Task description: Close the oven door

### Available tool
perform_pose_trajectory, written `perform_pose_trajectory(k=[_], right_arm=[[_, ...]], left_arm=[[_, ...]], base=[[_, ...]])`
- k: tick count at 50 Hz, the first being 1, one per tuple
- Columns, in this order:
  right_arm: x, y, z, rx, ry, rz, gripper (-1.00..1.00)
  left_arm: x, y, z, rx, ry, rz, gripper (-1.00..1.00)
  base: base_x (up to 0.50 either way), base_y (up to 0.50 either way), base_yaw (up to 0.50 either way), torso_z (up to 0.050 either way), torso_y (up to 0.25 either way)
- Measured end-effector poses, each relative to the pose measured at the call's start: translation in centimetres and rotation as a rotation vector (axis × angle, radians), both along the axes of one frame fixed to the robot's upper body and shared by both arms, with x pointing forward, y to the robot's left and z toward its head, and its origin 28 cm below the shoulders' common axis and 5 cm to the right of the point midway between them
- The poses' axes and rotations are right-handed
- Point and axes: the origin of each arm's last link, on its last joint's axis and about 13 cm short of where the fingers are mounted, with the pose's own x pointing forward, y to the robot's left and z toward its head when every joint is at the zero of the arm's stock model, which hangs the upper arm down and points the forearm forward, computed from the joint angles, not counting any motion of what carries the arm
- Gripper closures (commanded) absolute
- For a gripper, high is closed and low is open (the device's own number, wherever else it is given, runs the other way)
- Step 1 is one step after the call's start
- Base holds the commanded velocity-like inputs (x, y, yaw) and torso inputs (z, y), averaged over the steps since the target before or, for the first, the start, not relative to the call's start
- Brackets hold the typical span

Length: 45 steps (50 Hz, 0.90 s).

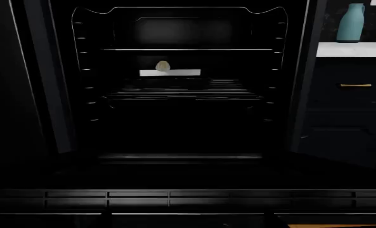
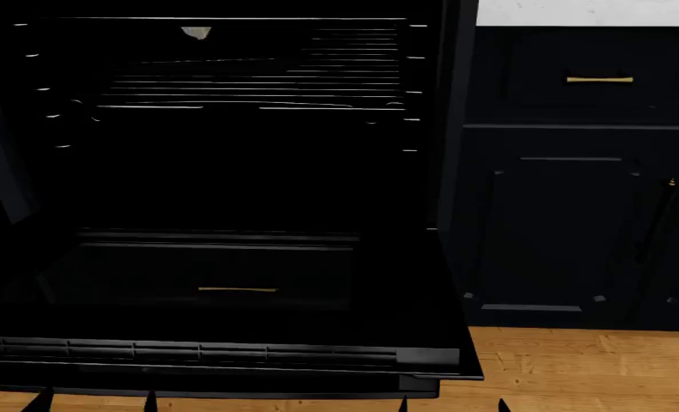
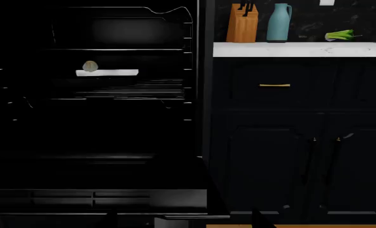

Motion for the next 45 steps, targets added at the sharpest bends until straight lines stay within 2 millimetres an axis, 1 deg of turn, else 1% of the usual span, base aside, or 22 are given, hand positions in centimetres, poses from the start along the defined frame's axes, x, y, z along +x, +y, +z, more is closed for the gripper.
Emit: perform_pose_trajectory(k=[2,24,45], right_arm=[[-0.27,-0.05,0.12,0.0,-0.014,0.0,-1.0],[0.15,0.17,-0.11,-0.026,-0.006,-0.004,-1.0],[-0.02,0.09,-0.2,-0.034,-0.002,-0.014,-1.0]], left_arm=[[0.39,0.05,0.55,0.001,-0.017,0.0,-1.0],[-0.21,0.0,-0.11,-0.007,0.019,-0.004,-1.0],[-0.4,-0.01,0.08,-0.015,0.025,-0.001,-1.0]], base=[[0.0,0.0,0.0,0.0,0.0],[0.0,0.0,0.0,-0.001,0.0],[0.0,0.0,0.0,-0.045,0.0]])
